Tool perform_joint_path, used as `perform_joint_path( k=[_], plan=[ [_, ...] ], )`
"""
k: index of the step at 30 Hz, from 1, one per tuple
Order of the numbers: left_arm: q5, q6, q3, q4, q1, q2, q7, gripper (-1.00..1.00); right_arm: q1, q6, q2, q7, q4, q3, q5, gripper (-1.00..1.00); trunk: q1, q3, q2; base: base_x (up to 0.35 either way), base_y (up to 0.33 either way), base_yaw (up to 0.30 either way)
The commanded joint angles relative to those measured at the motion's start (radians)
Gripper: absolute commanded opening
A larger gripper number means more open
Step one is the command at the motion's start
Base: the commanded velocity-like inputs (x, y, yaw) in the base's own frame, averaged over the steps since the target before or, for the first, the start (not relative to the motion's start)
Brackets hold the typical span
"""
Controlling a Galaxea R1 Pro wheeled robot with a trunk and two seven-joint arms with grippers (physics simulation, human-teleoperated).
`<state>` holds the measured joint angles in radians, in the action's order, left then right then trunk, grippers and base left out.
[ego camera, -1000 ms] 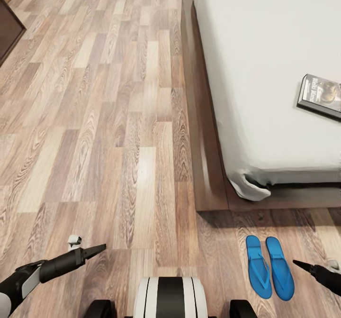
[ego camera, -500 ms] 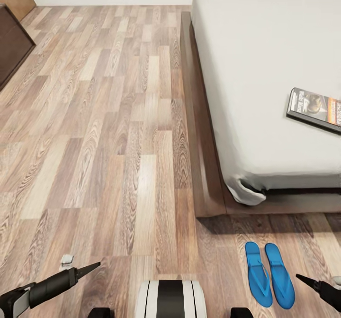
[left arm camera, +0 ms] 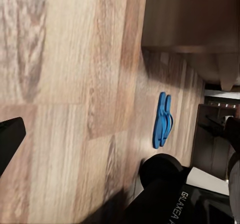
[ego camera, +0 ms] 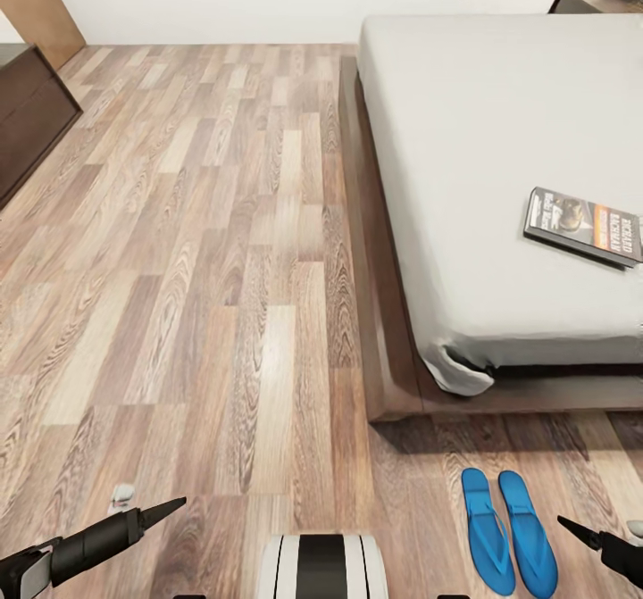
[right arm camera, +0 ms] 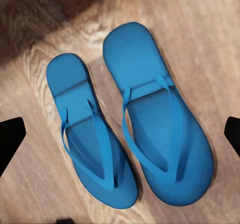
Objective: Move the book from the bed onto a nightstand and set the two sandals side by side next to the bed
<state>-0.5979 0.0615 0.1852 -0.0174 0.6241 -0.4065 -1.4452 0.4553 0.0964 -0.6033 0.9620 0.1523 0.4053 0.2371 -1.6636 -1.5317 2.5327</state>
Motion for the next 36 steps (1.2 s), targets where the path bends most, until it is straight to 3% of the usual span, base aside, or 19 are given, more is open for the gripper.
perform_joint_path(
  k=[1,8,14,18,31,36],
  plan=[
    [-0.008,0.006,0.009,0.000,0.000,-0.001,-0.003,1.00,0.000,0.009,0.000,0.003,-0.002,-0.002,0.010,1.00,0.001,0.003,0.000,0.000,0.000,0.000],
    [-0.008,0.006,0.010,-0.001,0.000,0.004,-0.002,1.00,0.000,0.005,0.001,0.003,-0.007,-0.002,0.010,1.00,0.004,0.030,-0.002,0.000,0.000,0.000],
    [-0.008,0.006,0.010,-0.001,0.000,0.009,0.011,1.00,0.000,0.004,0.039,0.003,-0.009,-0.003,0.005,1.00,0.006,0.054,-0.003,0.000,0.000,0.000],
    [-0.008,0.006,0.010,-0.001,0.000,0.010,0.028,1.00,0.000,0.001,0.050,0.002,-0.009,-0.003,0.004,1.00,0.008,0.069,-0.004,0.000,0.000,0.000],
    [-0.007,0.003,0.010,-0.001,-0.001,0.039,0.107,1.00,0.000,-0.045,0.056,0.001,-0.048,-0.004,0.002,1.00,0.014,0.119,-0.007,0.000,0.000,0.000],
    [-0.007,-0.009,0.010,-0.001,-0.001,0.042,0.141,1.00,0.000,-0.046,0.093,0.000,-0.051,-0.004,0.002,1.00,0.016,0.139,-0.008,0.000,0.000,0.000]
  ],
)
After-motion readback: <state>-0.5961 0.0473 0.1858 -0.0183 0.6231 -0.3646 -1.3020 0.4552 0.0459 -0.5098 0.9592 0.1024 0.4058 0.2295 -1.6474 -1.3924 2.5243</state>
